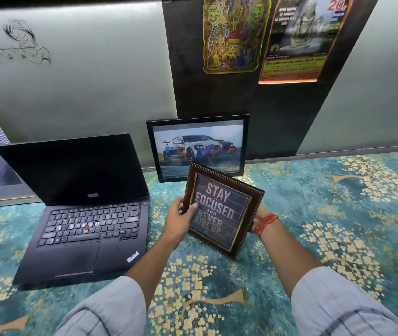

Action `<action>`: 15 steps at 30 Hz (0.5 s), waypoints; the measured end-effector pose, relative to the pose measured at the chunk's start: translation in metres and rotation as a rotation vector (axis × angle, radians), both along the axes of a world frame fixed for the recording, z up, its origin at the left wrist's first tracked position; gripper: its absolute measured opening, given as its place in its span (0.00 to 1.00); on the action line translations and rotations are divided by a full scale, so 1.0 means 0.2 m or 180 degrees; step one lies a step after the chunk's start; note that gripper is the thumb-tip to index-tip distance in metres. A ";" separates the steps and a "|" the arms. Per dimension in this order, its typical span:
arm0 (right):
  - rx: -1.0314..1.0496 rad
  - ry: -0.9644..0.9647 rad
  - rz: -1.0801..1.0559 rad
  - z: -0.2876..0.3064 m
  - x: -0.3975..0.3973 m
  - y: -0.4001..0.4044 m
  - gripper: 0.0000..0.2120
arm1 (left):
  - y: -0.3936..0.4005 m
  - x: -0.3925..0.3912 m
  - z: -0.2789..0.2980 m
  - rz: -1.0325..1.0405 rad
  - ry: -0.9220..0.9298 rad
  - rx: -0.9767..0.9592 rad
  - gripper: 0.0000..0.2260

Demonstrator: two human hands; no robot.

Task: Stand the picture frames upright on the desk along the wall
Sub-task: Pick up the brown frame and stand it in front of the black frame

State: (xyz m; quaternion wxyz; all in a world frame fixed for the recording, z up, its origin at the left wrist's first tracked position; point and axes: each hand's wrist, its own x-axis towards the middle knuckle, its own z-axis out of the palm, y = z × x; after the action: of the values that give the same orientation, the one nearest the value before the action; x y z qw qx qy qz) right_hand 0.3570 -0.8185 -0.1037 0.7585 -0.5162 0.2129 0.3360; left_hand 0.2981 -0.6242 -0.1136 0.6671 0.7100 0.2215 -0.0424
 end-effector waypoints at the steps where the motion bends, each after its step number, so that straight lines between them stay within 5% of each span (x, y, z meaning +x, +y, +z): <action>1: 0.0099 0.0041 0.0013 0.01 0.00 0.00 0.27 | 0.00 0.00 0.00 -0.0014 0.0002 0.0022 0.14; 15: -0.0110 0.0101 -0.0213 -0.02 -0.01 -0.02 0.25 | 0.00 0.04 -0.02 -0.0246 0.0243 0.0094 0.11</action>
State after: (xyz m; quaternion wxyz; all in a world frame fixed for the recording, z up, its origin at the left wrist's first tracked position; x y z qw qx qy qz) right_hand 0.3555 -0.8226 -0.1068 0.7568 -0.5164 0.2479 0.3149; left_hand 0.3053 -0.6236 -0.1177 0.6455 0.7256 0.2199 -0.0919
